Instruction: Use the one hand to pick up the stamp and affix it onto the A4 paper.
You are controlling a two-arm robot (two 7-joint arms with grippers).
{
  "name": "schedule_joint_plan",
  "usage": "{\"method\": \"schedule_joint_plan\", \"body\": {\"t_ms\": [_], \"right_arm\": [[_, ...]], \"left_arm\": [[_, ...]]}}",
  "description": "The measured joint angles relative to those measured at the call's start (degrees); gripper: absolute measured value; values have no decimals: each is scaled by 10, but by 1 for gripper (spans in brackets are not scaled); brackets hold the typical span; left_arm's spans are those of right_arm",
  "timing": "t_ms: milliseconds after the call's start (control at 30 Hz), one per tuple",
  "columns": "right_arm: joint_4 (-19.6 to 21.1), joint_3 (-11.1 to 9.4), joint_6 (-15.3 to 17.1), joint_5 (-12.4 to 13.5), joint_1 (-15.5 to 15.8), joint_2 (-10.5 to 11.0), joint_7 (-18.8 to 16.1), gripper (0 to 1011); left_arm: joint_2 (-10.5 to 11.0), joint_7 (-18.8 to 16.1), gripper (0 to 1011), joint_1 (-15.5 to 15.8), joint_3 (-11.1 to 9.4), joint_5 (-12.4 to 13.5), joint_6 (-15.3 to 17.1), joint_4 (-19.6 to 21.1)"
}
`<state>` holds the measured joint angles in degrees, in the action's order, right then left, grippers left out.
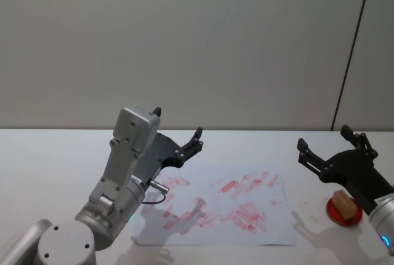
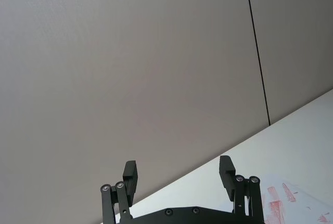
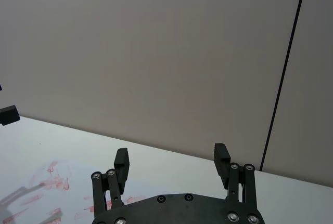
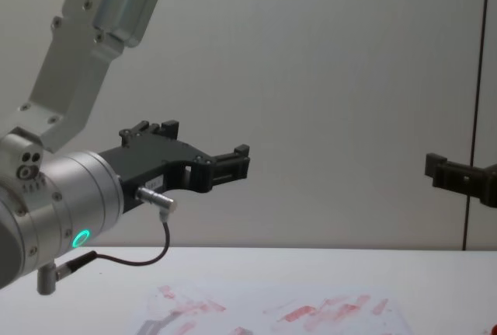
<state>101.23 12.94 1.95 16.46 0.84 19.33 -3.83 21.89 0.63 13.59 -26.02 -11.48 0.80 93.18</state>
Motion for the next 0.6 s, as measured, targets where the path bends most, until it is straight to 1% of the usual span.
{"method": "schedule_joint_plan", "body": {"t_ms": [167, 300, 500, 600], "right_arm": [[0, -1, 0, 2, 0, 0, 0, 1001], [2, -4, 0, 9, 3, 3, 3, 1001], [13, -15, 2, 24, 18, 15, 17, 1001], [20, -23, 8, 33, 30, 26, 26, 1001]], "left_arm": [[0, 0, 1002, 0, 0, 0, 0, 0], [0, 0, 1003, 0, 0, 0, 0, 0], [0, 0, 1002, 0, 0, 0, 0, 0], [0, 0, 1002, 0, 0, 0, 0, 0]]}}
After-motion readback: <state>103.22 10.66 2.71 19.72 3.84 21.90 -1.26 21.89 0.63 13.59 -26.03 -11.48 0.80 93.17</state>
